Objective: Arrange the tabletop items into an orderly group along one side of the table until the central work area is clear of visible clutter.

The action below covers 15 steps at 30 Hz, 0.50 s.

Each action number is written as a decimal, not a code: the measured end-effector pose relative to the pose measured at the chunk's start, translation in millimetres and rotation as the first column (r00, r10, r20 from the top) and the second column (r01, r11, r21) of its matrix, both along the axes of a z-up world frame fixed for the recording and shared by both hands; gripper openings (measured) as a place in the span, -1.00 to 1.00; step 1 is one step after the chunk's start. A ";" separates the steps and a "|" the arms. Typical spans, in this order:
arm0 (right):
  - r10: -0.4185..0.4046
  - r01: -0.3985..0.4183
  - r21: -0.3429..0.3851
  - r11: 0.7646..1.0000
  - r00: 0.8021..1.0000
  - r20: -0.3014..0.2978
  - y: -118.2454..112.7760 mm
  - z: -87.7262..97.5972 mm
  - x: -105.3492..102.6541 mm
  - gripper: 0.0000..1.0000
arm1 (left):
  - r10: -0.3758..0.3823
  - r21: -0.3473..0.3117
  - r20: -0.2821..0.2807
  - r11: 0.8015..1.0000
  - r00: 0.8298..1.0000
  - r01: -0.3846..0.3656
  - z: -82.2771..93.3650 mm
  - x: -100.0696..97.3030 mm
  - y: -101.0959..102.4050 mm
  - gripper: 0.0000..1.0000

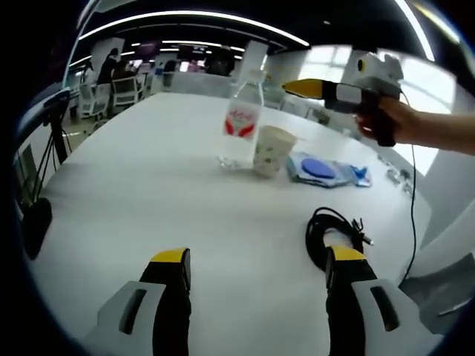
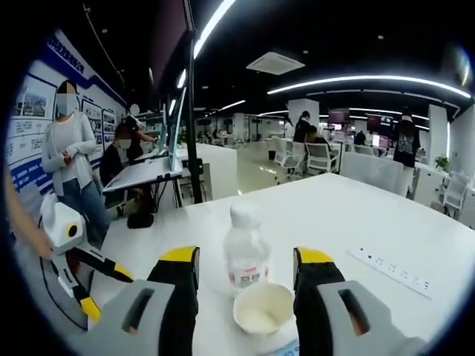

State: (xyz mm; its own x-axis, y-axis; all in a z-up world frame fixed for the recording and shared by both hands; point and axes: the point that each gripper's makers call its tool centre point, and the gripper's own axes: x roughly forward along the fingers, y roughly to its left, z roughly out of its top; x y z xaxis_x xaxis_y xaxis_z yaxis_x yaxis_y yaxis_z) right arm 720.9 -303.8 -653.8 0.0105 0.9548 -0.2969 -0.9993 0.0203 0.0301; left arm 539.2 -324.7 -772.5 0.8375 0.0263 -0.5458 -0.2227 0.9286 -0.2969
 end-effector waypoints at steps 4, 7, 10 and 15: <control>-0.007 0.007 -0.002 1.000 1.000 -0.005 -6.4 -1.4 -1.2 -0.04 | -0.001 0.002 0.001 1.000 1.000 0.001 0.3 0.1 -0.5 0.41; -0.016 0.016 -0.006 1.000 1.000 -0.009 -11.8 -3.4 -1.6 -0.04 | -0.004 0.003 0.001 1.000 1.000 0.004 0.0 0.2 -0.8 0.41; -0.023 0.022 -0.006 1.000 1.000 -0.013 -14.0 -4.5 -1.5 -0.04 | -0.009 0.005 -0.001 1.000 1.000 0.009 0.4 0.1 -2.4 0.40; -0.028 0.028 -0.004 1.000 0.999 -0.016 -17.4 -3.3 -3.1 -0.04 | -0.014 0.009 -0.001 1.000 1.000 0.014 2.0 -0.5 -4.3 0.40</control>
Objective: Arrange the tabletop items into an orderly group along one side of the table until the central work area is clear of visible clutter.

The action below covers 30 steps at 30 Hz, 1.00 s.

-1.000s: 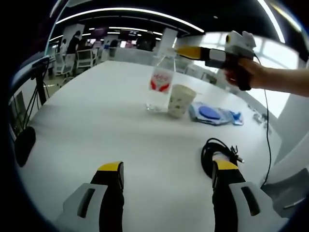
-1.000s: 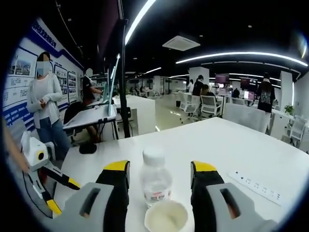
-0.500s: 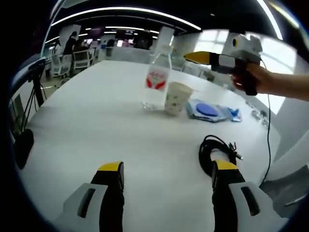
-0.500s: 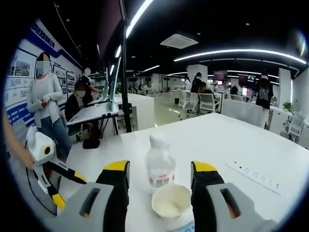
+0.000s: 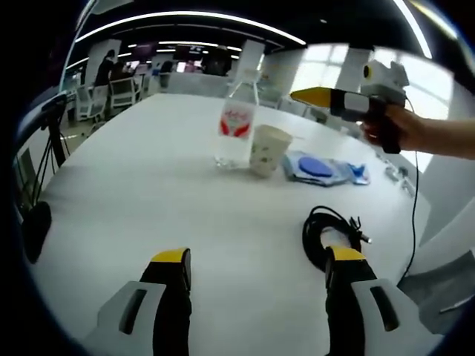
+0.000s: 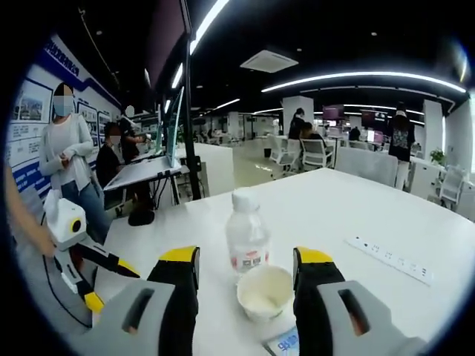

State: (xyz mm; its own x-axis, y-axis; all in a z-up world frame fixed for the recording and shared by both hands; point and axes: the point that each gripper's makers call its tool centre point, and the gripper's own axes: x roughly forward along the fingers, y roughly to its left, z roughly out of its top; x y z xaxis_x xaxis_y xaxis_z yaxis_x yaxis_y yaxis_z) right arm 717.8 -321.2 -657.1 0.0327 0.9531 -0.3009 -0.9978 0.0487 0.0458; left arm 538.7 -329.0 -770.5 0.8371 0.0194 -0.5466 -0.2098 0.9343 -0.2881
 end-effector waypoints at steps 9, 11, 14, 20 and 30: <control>-0.024 0.024 0.016 1.000 1.000 -0.005 -15.3 4.6 -2.2 -0.04 | -0.040 0.021 -0.012 0.999 0.999 0.040 1.3 2.6 -3.0 0.39; -0.032 0.032 0.018 0.999 0.999 -0.008 -20.7 3.7 -2.9 -0.05 | -0.052 0.030 -0.008 0.998 0.999 0.052 5.0 6.3 -4.4 0.39; -0.044 0.044 0.017 0.999 0.999 -0.012 -29.1 2.0 -4.6 -0.05 | -0.073 0.040 0.002 0.997 0.997 0.072 10.1 16.3 -6.6 0.39; -0.078 0.078 0.016 0.997 0.997 -0.028 -48.8 0.9 -2.7 -0.05 | -0.110 0.058 0.017 0.992 0.994 0.109 20.9 32.9 -13.4 0.39; -0.160 0.162 0.026 0.986 0.986 -0.052 -85.8 4.8 7.3 -0.06 | -0.149 0.089 0.024 0.985 0.989 0.146 32.5 47.3 -15.9 0.39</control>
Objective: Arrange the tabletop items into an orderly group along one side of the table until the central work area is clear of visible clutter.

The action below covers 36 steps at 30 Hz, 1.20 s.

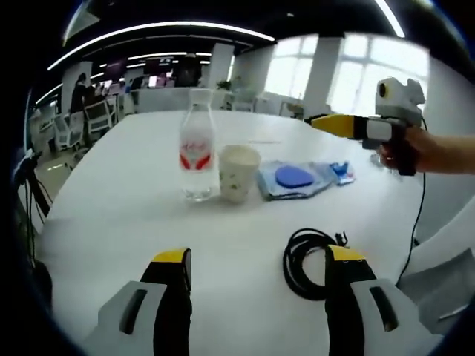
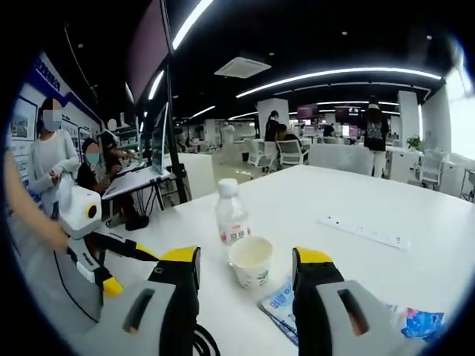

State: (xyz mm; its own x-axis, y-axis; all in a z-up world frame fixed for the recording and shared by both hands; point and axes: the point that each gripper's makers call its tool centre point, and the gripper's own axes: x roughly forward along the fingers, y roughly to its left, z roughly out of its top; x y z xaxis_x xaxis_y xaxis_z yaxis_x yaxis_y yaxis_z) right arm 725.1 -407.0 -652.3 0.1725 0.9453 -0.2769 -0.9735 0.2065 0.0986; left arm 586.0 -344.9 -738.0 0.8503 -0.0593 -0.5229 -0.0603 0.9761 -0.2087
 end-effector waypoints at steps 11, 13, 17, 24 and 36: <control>-0.088 0.087 -0.012 0.996 0.996 -0.012 -45.9 -7.5 8.9 -0.06 | -0.049 0.010 -0.020 0.999 0.999 0.049 -5.0 8.9 -13.5 0.38; -0.099 0.099 -0.018 0.995 0.995 -0.018 -51.3 -10.4 9.6 -0.06 | -0.058 0.013 -0.028 0.998 0.998 0.058 -6.6 9.5 -15.9 0.38; -0.116 0.116 -0.018 0.993 0.993 -0.030 -57.5 -12.5 10.2 -0.06 | -0.065 0.015 -0.040 0.998 0.997 0.066 -9.1 11.3 -17.4 0.37; -0.126 0.125 -0.027 0.992 0.991 -0.045 -60.4 -20.2 2.6 -0.07 | -0.072 0.014 -0.045 0.997 0.996 0.073 -10.0 15.8 -22.8 0.36; -0.138 0.126 -0.114 0.985 0.985 -0.103 -75.1 -66.6 -29.6 -0.09 | -0.092 0.016 -0.101 0.995 0.991 0.094 -29.2 8.5 -40.3 0.29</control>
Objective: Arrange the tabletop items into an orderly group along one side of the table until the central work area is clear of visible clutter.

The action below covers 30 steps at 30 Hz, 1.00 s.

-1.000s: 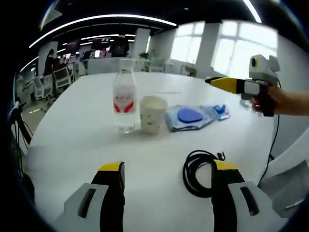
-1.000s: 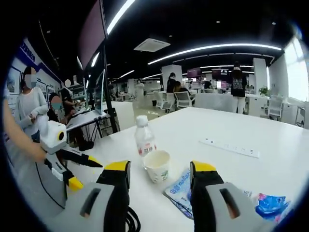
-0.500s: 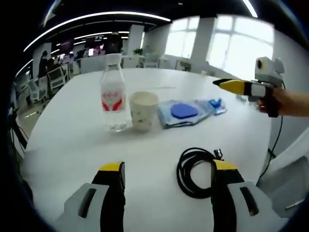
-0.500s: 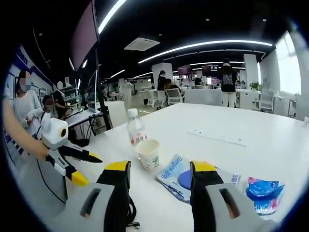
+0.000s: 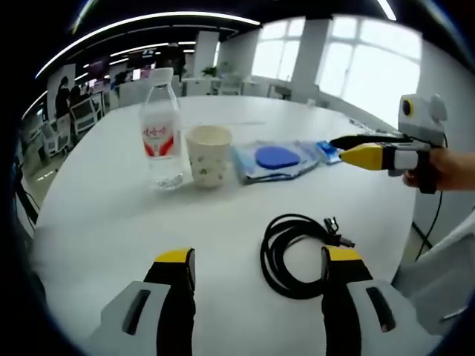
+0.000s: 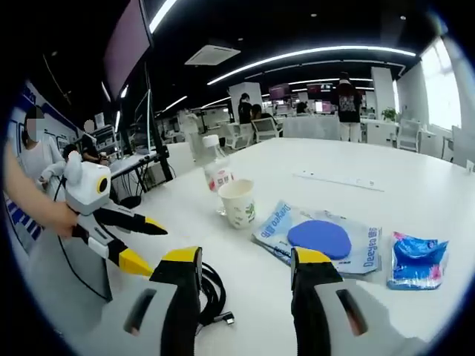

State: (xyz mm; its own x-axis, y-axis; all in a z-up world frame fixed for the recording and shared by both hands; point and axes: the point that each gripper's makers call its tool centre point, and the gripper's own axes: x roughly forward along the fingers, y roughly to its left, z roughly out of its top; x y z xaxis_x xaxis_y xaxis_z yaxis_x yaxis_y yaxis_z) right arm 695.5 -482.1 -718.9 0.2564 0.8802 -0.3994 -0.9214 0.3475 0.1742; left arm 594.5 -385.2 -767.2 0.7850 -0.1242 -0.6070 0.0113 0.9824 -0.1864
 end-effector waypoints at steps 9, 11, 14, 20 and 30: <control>-0.007 0.002 -0.083 0.997 0.998 -0.058 -9.0 -35.0 -27.4 -0.12 | -0.013 -0.001 -0.035 1.000 0.999 0.013 -12.1 -5.7 -12.2 0.28; -0.011 0.005 -0.097 0.995 0.998 -0.065 -9.8 -40.3 -31.3 -0.12 | -0.012 -0.003 -0.038 1.000 0.999 0.012 -12.7 -6.1 -13.1 0.28; -0.020 0.011 -0.102 0.995 0.996 -0.087 -10.0 -44.7 -36.5 -0.12 | -0.006 -0.004 -0.046 1.000 0.999 0.006 -14.8 -6.1 -13.1 0.26; -0.040 0.024 -0.124 0.992 0.990 -0.132 -12.3 -58.9 -44.0 -0.16 | -0.005 -0.007 -0.059 1.000 0.998 0.005 -18.2 -6.1 -16.6 0.26; -0.098 0.063 -0.154 0.986 0.967 -0.234 -12.7 -73.6 -52.0 -0.30 | -0.003 -0.021 -0.100 1.000 0.995 0.000 -26.7 -6.9 -23.7 0.20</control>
